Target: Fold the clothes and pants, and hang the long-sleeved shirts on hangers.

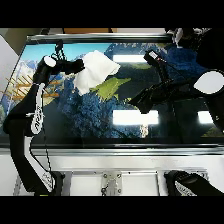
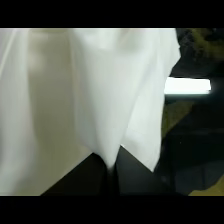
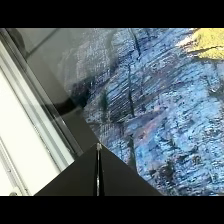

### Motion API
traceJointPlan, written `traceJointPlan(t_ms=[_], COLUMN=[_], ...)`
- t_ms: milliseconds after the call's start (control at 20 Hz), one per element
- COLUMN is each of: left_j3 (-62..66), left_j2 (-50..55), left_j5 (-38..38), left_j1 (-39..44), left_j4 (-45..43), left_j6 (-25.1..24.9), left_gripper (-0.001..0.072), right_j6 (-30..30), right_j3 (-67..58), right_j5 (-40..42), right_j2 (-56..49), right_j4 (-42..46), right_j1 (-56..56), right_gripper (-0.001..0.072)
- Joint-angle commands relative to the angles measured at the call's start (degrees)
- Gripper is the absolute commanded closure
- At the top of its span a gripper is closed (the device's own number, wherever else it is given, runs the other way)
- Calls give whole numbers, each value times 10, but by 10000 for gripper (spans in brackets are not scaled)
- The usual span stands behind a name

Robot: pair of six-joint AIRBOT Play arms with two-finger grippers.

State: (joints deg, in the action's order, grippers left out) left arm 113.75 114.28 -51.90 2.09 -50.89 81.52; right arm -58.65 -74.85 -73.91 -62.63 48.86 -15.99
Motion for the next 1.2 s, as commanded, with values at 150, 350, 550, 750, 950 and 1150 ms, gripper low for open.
traceJointPlan(t_ms=[150, 350, 550, 750, 950, 1150], left_j3=[38, -39, -98, -124, -128, -104], left_j2=[-129, -261, -332, -340, -262, -183], left_j5=[-85, -123, -145, -143, -105, -74], left_j1=[15, 48, 107, 255, 453, 548], left_j4=[-54, -165, -170, -170, -172, -264], left_j6=[-16, -16, -29, -49, -49, -2], left_gripper=[690, 689, 689, 689, 689, 120], right_j6=[0, 0, -16, -187, -288, -288], right_j3=[0, 0, -21, -38, -38, -38], right_j5=[0, 3, 56, 165, 156, 121], right_j2=[0, -4, 12, 102, 184, 216], right_j4=[0, -49, -16, 164, 280, 282], right_j1=[0, 0, 21, 84, 146, 181], right_gripper=[678, 678, 682, 681, 681, 680])
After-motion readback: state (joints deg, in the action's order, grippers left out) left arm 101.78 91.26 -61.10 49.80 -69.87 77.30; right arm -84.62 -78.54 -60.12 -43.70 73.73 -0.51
